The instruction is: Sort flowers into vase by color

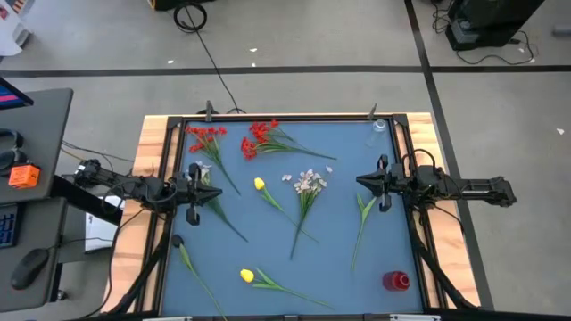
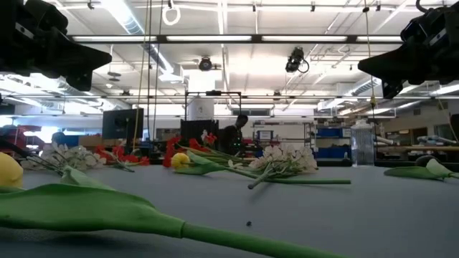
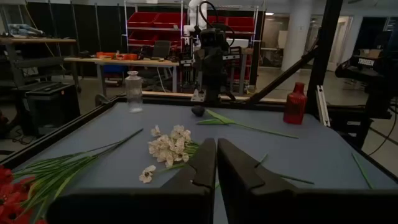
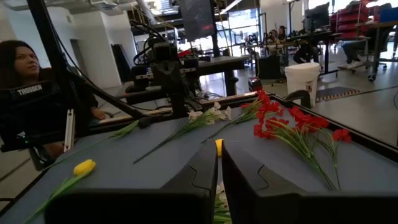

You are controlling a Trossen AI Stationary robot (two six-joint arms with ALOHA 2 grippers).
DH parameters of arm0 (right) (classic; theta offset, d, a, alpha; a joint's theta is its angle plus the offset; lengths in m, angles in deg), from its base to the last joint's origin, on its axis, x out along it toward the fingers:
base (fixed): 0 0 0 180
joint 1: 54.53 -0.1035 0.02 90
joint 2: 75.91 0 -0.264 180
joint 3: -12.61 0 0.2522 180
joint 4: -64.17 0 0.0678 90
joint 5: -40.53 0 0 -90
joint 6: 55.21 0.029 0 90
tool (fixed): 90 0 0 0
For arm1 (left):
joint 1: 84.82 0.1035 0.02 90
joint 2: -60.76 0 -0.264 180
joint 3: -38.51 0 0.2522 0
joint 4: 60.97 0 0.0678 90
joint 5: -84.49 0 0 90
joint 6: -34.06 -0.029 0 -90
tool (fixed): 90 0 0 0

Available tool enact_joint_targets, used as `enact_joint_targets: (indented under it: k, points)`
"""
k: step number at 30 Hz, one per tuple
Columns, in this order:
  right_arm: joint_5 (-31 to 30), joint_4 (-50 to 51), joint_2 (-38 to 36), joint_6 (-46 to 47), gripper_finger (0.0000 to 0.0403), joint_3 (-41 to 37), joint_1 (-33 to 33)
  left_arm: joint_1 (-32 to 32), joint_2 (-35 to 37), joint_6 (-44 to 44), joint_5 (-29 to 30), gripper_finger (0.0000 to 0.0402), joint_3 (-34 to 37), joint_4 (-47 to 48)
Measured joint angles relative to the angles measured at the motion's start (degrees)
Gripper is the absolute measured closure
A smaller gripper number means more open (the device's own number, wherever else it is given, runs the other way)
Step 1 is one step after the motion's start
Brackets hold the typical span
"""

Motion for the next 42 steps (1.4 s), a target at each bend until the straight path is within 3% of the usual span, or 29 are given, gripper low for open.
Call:
enact_joint_targets:
  k: [17, 21, 26, 31, 37, 42]
  points:
    - [-0.2, 0.0, 0.0, 0.0, 0.0369, 0.0, 0.0, 0.0, 0.0, -1.5, 1.1, 0.0379, 0.0, -0.3]
    - [-6.4, -2.6, 0.0, -0.8, 0.0369, 0.0, 0.0, 0.0, 0.0, -1.4, 1.0, 0.0379, 0.0, -1.7]
    - [-7.1, -12.0, 0.0, 11.8, 0.0369, 0.0, 0.1, 0.0, 0.0, -1.3, 1.0, 0.0379, 0.0, -2.4]
    - [-17.3, -18.7, 0.4, 21.6, 0.0369, 0.0, 0.1, 0.0, 0.0, -0.2, 1.0, 0.0379, 0.0, -2.8]
    - [-27.6, -21.4, 0.4, 33.6, 0.0369, 0.0, 0.1, 0.0, 0.0, 10.4, 1.2, 0.0379, 0.0, -3.4]
    - [-34.7, -20.7, 0.4, 37.2, 0.0369, 0.0, 0.1, 0.7, 0.0, 11.2, 8.9, 0.0379, 0.0, -7.0]
